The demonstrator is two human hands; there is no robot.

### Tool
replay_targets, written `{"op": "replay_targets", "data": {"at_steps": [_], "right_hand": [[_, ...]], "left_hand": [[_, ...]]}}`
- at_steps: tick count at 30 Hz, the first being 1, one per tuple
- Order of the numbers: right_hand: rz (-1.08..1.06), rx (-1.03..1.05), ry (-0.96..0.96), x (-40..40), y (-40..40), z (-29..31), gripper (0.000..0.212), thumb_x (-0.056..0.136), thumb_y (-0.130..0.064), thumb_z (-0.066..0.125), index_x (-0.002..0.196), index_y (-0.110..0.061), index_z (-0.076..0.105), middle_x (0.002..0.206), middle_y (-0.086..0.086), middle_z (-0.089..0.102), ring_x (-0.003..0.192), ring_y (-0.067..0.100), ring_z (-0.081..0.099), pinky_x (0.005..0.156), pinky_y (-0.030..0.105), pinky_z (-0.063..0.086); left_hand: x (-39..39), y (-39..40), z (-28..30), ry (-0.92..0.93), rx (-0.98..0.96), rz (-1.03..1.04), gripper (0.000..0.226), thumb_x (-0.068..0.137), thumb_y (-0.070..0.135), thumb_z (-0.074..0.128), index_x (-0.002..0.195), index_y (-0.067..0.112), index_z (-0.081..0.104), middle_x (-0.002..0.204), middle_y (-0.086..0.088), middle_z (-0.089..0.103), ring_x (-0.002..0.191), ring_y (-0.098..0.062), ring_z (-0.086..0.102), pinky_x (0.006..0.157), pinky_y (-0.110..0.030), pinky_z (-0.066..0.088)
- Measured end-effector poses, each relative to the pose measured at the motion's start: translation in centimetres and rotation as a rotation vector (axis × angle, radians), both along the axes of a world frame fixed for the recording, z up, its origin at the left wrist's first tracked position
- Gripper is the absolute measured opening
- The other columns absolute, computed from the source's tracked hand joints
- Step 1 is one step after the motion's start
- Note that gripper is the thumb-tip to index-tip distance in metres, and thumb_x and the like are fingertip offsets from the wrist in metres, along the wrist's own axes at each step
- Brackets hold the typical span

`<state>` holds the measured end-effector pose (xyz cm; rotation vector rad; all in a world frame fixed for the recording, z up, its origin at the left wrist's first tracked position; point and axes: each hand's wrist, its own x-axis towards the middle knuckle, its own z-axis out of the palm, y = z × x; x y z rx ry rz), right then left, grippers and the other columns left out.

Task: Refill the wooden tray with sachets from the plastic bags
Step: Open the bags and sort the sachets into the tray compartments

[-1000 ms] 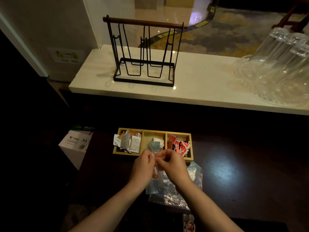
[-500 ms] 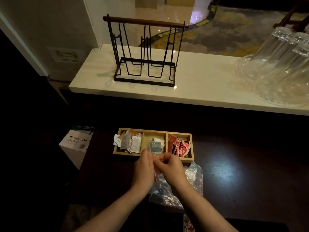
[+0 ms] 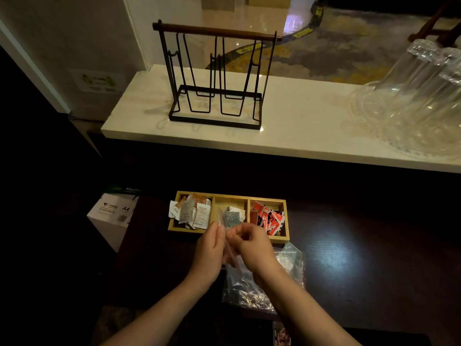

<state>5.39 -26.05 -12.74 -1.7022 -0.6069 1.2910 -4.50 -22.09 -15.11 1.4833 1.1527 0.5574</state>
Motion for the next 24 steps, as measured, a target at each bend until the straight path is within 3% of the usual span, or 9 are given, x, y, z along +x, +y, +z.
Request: {"op": "replay_targets", "data": {"at_steps": [3,6,11,15,18,20,24], "right_hand": [[0.005,0.023,-0.258,-0.2,0.3,-0.4,0.016,0.09,-0.008,0.056,0.077,-0.016,0.059,0.074,0.003,0.062,0.069,0.018,0.06,0.07,0.037,0.057],[0.09,0.047,-0.29,-0.2,0.2,-0.5,0.019,0.096,-0.015,0.048,0.077,-0.021,0.049,0.07,-0.001,0.055,0.061,0.013,0.052,0.055,0.025,0.045],[0.236,0.082,-0.33,-0.5,0.4,-0.6,0.029,0.1,-0.021,0.038,0.073,-0.021,0.045,0.066,-0.006,0.048,0.056,0.006,0.043,0.052,0.016,0.034],[0.237,0.115,-0.238,-0.1,0.6,-0.5,0.022,0.101,-0.02,0.037,0.085,-0.015,0.051,0.069,-0.004,0.05,0.06,0.009,0.046,0.056,0.022,0.037],[0.18,0.149,-0.042,0.1,0.1,-0.1,0.024,0.102,-0.019,0.034,0.085,-0.017,0.051,0.065,-0.006,0.051,0.05,0.001,0.05,0.05,0.017,0.04],[0.174,0.133,-0.025,0.3,0.1,0.1,0.025,0.102,-0.02,0.033,0.082,-0.019,0.049,0.065,-0.004,0.051,0.047,0.001,0.049,0.049,0.019,0.041],[0.221,0.05,-0.429,3.0,0.3,0.5,0.028,0.1,-0.019,0.037,0.074,-0.024,0.046,0.063,-0.005,0.048,0.052,0.01,0.041,0.049,0.02,0.037]], "left_hand": [[0.3,-0.3,0.3,0.077,0.086,-0.013,0.028,0.1,0.018,0.036,0.074,0.016,0.043,0.057,0.003,0.043,0.04,0.0,0.042,0.038,-0.012,0.027],[0.7,-0.6,0.7,0.106,0.13,0.004,0.031,0.1,0.017,0.036,0.07,0.021,0.04,0.057,0.004,0.041,0.041,0.0,0.041,0.039,-0.015,0.028],[1.0,-0.2,0.7,0.102,0.056,0.046,0.031,0.1,0.015,0.034,0.071,0.017,0.043,0.06,0.001,0.041,0.049,-0.005,0.037,0.042,-0.014,0.031],[0.7,0.4,1.2,0.036,-0.061,0.032,0.028,0.101,0.017,0.033,0.076,0.016,0.046,0.065,0.0,0.045,0.056,-0.009,0.044,0.045,-0.009,0.034],[0.3,0.5,1.4,-0.051,-0.159,0.071,0.026,0.101,0.019,0.033,0.08,0.012,0.047,0.069,-0.003,0.049,0.061,-0.014,0.051,0.054,-0.021,0.045],[0.2,0.6,1.5,-0.073,-0.187,0.072,0.025,0.1,0.018,0.034,0.081,0.008,0.046,0.07,-0.007,0.048,0.064,-0.023,0.05,0.058,-0.031,0.046],[-1.4,2.2,2.8,0.187,0.052,-0.065,0.03,0.1,0.02,0.034,0.071,0.017,0.041,0.056,0.002,0.043,0.044,-0.013,0.047,0.045,-0.025,0.038]]}}
